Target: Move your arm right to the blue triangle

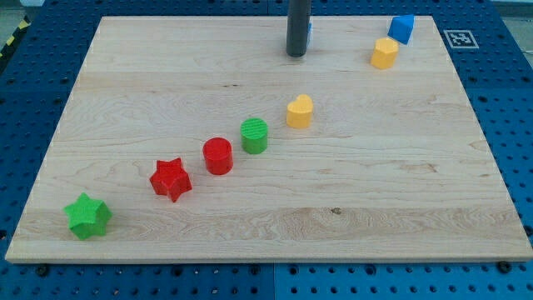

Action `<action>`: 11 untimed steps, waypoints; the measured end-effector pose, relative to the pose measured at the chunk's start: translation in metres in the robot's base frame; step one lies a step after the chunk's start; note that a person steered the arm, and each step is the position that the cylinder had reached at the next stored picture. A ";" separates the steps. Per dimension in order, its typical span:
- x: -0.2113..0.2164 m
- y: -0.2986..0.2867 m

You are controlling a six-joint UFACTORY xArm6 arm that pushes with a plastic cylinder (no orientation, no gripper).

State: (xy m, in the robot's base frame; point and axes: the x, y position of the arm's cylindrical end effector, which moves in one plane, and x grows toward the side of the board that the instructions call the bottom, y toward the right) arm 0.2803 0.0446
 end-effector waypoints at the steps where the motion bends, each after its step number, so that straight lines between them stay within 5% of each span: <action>1: -0.004 0.000; 3: 0.045 0.057; 5: 0.093 0.186; 6: 0.077 0.252; 7: 0.007 0.275; 8: -0.044 0.275; 11: -0.046 0.179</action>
